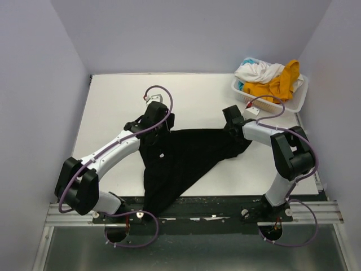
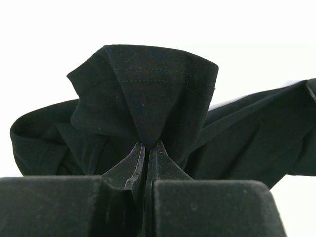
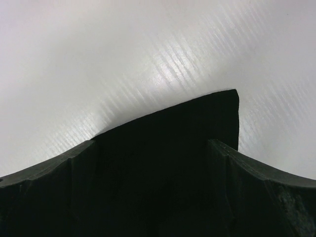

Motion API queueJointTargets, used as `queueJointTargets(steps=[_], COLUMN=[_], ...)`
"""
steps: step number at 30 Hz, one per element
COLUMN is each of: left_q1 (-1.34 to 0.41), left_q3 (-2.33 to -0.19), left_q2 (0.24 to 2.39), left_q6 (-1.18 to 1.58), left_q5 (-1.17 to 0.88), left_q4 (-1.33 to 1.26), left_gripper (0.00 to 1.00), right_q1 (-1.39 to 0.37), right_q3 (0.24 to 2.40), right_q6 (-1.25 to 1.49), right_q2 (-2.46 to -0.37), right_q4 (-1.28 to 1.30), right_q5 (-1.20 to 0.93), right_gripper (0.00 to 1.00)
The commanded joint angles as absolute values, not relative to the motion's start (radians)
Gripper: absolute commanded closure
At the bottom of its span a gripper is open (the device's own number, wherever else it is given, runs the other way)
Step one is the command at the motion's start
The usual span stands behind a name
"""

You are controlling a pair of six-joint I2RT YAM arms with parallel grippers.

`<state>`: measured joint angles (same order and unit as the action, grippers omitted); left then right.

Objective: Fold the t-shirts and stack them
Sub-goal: Flatten out the tshirt

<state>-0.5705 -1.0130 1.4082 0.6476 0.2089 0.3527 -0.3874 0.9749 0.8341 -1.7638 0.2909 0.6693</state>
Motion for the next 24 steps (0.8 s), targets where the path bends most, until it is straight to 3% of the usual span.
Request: queueJointTargets(steps=[1, 4, 7, 10, 12, 18, 24], left_q1=[-0.569, -0.568, -0.569, -0.568, -0.569, -0.57, -0.577], left_q3=[-0.977, -0.962, -0.963, -0.959, -0.975, -0.99, -1.141], left_q2=[1.351, 1.325, 1.282, 1.242, 1.234, 1.153, 1.017], left_q6=[0.617, 0.609, 0.609, 0.6, 0.608, 0.586, 0.486], left_q5=[0.219, 0.218, 0.265, 0.332, 0.364, 0.38, 0.473], left_q4=[0.281, 0.258, 0.254, 0.241, 0.271, 0.264, 0.302], left_gripper=[1.0, 1.0, 1.0, 1.0, 1.0, 1.0, 1.0], right_q1=[-0.358, -0.356, -0.356, -0.355, -0.356, -0.356, -0.356], right_q3=[0.973, 0.964, 0.95, 0.912, 0.884, 0.901, 1.047], right_q6=[0.889, 0.875, 0.86, 0.81, 0.784, 0.653, 0.509], right_q2=[-1.819, -1.846, -1.842, -1.779, -1.721, -1.53, -1.314], right_q4=[0.336, 0.298, 0.258, 0.186, 0.145, 0.076, 0.056], right_q5=[0.675, 0.625, 0.578, 0.544, 0.528, 0.448, 0.275], right_gripper=[0.04, 0.24, 0.55, 0.72, 0.99, 0.99, 0.99])
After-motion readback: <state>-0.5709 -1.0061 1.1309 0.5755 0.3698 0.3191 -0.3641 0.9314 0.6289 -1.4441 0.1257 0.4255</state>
